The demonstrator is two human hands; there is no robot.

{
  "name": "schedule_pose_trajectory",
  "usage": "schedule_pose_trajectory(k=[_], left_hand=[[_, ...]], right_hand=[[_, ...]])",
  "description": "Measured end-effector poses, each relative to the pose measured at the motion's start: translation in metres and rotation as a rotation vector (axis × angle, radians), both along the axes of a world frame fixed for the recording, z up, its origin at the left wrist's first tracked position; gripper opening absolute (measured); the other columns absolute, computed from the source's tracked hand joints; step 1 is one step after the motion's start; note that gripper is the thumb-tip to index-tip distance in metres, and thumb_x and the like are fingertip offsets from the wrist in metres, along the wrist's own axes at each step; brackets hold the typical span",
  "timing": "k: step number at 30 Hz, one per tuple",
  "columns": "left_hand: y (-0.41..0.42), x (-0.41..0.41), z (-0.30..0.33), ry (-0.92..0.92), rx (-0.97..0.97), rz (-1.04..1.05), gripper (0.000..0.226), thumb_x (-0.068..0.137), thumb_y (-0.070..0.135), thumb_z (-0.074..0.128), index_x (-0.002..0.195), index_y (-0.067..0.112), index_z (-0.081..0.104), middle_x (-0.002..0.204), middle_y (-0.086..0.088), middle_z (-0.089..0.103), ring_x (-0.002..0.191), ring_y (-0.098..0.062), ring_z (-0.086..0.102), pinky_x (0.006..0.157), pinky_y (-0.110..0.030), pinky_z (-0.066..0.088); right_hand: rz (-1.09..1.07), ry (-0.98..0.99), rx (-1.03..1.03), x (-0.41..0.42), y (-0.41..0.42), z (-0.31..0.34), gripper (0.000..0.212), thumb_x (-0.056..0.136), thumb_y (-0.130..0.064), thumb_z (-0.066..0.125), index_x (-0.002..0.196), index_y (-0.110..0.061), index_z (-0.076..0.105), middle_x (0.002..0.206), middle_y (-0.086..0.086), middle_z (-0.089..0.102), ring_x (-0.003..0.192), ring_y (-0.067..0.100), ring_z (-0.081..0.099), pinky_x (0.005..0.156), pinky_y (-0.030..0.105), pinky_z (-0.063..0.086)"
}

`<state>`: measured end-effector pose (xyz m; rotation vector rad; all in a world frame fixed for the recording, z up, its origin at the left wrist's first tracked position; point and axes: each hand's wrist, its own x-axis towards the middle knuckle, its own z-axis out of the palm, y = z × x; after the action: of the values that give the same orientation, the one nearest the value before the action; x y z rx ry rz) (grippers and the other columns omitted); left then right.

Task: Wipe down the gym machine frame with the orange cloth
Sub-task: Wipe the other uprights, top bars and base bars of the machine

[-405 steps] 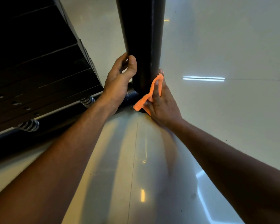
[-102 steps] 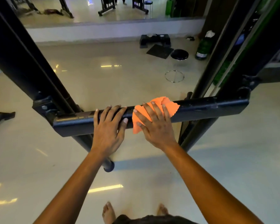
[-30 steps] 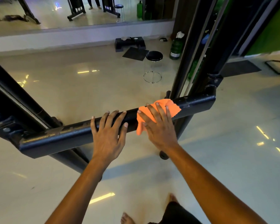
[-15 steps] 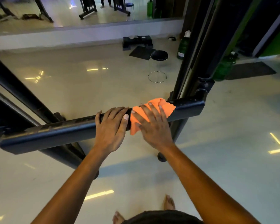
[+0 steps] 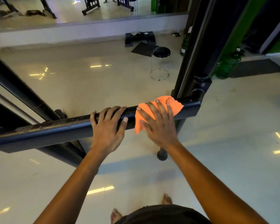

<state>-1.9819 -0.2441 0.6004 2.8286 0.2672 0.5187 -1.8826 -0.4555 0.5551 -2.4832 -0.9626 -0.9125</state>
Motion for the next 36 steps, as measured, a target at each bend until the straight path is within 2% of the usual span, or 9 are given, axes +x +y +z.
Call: schedule_pose_trajectory(k=[4, 7, 11, 15, 21, 24, 29, 33, 36], left_hand=[[-0.001, 0.0, 0.002, -0.014, 0.022, -0.025, 0.047, 0.111, 0.049, 0.04, 0.157, 0.04, 0.049, 0.151, 0.011, 0.054, 0.14, -0.019, 0.047, 0.124, -0.059, 0.019], [-0.006, 0.004, 0.004, -0.016, 0.008, -0.052, 0.046, 0.112, 0.046, 0.039, 0.156, 0.039, 0.05, 0.149, 0.011, 0.055, 0.138, -0.019, 0.048, 0.123, -0.056, 0.022], [-0.015, 0.013, 0.004, 0.012, -0.008, -0.085, 0.046, 0.112, 0.047, 0.037, 0.155, 0.039, 0.051, 0.153, 0.012, 0.054, 0.141, -0.018, 0.047, 0.123, -0.057, 0.023], [-0.024, 0.019, 0.007, 0.008, -0.005, -0.11, 0.047, 0.111, 0.046, 0.037, 0.155, 0.036, 0.052, 0.153, 0.012, 0.054, 0.14, -0.017, 0.047, 0.122, -0.057, 0.024], [-0.042, 0.03, 0.008, 0.021, -0.032, -0.122, 0.047, 0.112, 0.046, 0.035, 0.155, 0.038, 0.051, 0.153, 0.014, 0.054, 0.14, -0.015, 0.045, 0.122, -0.053, 0.02], [-0.056, 0.037, 0.007, 0.016, -0.048, -0.126, 0.046, 0.111, 0.045, 0.036, 0.154, 0.037, 0.052, 0.153, 0.014, 0.054, 0.14, -0.016, 0.046, 0.122, -0.055, 0.022], [-0.071, 0.044, 0.008, 0.021, -0.049, -0.12, 0.048, 0.112, 0.047, 0.034, 0.155, 0.035, 0.051, 0.154, 0.013, 0.054, 0.142, -0.016, 0.046, 0.124, -0.056, 0.021], [-0.087, 0.049, 0.006, 0.012, -0.05, -0.095, 0.049, 0.112, 0.048, 0.033, 0.156, 0.035, 0.051, 0.154, 0.014, 0.053, 0.143, -0.015, 0.045, 0.125, -0.058, 0.019], [-0.103, 0.054, 0.004, -0.002, -0.045, -0.066, 0.049, 0.112, 0.047, 0.034, 0.155, 0.034, 0.051, 0.154, 0.013, 0.054, 0.144, -0.016, 0.045, 0.124, -0.061, 0.018]], right_hand=[[-0.129, 0.115, 0.109, 0.028, -0.045, 0.013, 0.044, 0.114, -0.04, 0.05, 0.155, -0.028, 0.057, 0.159, 0.009, 0.052, 0.152, 0.038, 0.042, 0.131, 0.058, 0.02], [-0.299, 0.172, 0.245, 0.012, -0.016, 0.02, 0.038, 0.115, -0.038, 0.047, 0.146, -0.028, 0.065, 0.154, 0.007, 0.055, 0.154, 0.038, 0.038, 0.131, 0.063, 0.016], [-0.126, 0.131, 0.16, -0.009, 0.01, 0.01, 0.043, 0.113, -0.038, 0.052, 0.155, -0.031, 0.06, 0.163, 0.005, 0.05, 0.16, 0.04, 0.032, 0.132, 0.064, 0.012], [-0.047, 0.019, -0.087, 0.025, -0.056, 0.007, 0.051, 0.115, -0.037, 0.05, 0.166, -0.035, 0.043, 0.168, 0.007, 0.043, 0.16, 0.037, 0.034, 0.132, 0.061, 0.017], [-0.303, 0.153, 0.177, 0.026, -0.06, 0.02, 0.04, 0.113, -0.034, 0.048, 0.151, -0.03, 0.062, 0.16, 0.008, 0.05, 0.158, 0.041, 0.033, 0.13, 0.067, 0.015], [-0.176, 0.166, 0.172, 0.009, -0.027, 0.019, 0.043, 0.113, -0.041, 0.049, 0.153, -0.031, 0.06, 0.162, 0.006, 0.049, 0.16, 0.04, 0.03, 0.131, 0.066, 0.013], [0.01, 0.06, -0.074, 0.055, -0.099, 0.019, 0.048, 0.115, -0.042, 0.047, 0.162, -0.033, 0.05, 0.162, 0.008, 0.049, 0.152, 0.037, 0.041, 0.13, 0.057, 0.023], [-0.081, 0.173, 0.111, 0.071, -0.125, 0.025, 0.041, 0.115, -0.038, 0.045, 0.15, -0.025, 0.062, 0.155, 0.009, 0.055, 0.15, 0.039, 0.043, 0.123, 0.06, 0.033], [-0.108, 0.187, 0.186, 0.05, -0.094, 0.02, 0.04, 0.111, -0.036, 0.056, 0.149, -0.027, 0.065, 0.157, 0.006, 0.055, 0.156, 0.039, 0.037, 0.127, 0.062, 0.025]])
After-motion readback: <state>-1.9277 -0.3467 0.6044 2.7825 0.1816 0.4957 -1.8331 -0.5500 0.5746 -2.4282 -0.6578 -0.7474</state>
